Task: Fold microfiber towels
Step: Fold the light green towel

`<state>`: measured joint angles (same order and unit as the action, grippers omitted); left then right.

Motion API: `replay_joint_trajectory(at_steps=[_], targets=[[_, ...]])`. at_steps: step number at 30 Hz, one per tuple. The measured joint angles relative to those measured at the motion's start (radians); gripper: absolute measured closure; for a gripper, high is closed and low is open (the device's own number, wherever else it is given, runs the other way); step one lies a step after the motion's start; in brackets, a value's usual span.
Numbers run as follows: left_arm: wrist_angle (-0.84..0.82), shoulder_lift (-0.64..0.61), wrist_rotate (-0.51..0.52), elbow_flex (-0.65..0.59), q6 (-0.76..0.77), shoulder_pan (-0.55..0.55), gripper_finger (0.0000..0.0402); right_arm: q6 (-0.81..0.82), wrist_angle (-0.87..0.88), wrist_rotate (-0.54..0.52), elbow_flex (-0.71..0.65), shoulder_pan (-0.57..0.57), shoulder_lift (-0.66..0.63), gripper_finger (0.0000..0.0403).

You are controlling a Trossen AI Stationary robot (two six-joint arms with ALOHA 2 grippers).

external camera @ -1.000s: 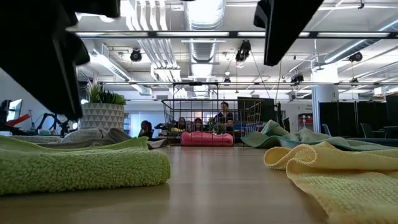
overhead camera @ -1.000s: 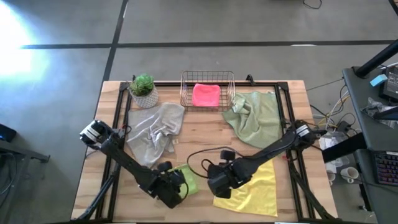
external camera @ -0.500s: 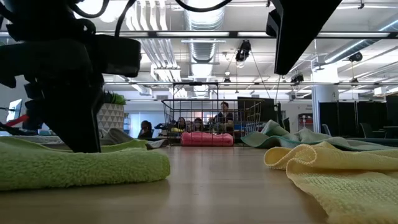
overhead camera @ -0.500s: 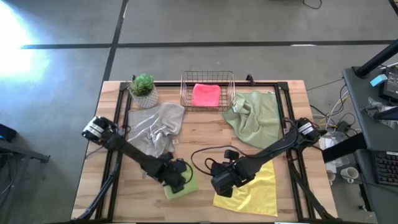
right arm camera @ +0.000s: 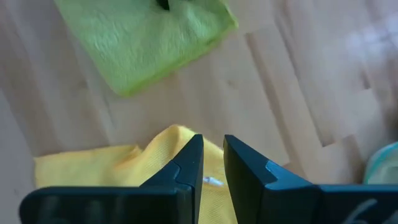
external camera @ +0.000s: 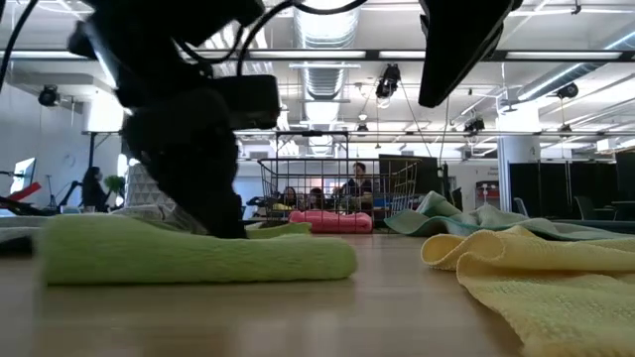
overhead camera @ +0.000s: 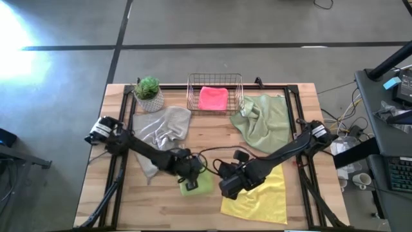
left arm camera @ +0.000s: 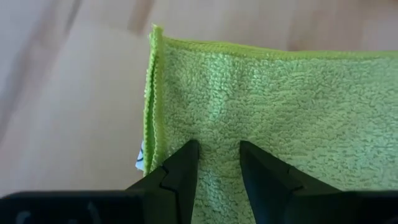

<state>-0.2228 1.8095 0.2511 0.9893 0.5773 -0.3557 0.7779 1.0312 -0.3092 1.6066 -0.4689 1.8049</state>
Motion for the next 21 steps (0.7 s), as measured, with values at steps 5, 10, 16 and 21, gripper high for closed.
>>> replay_joint_trajectory(at_steps=[5, 10, 16, 21], targets=[[0.082, 0.002, -0.011, -0.002, -0.130, 0.070, 0.0295, 0.031, 0.044, -0.015, 0.000, 0.012, -0.017, 0.0349], [0.104, -0.001, -0.092, 0.004, -0.214, 0.133, 0.0295, 0.035, 0.055, -0.036, 0.000, 0.031, -0.033, 0.0349], [-0.013, -0.027, -0.255, 0.051, -0.224, 0.188, 0.0295, 0.032, 0.058, -0.051, -0.001, 0.054, -0.064, 0.0349], [-0.152, -0.085, -0.268, 0.077, -0.280, 0.204, 0.0290, 0.024, 0.072, -0.105, -0.002, 0.058, -0.096, 0.0349]])
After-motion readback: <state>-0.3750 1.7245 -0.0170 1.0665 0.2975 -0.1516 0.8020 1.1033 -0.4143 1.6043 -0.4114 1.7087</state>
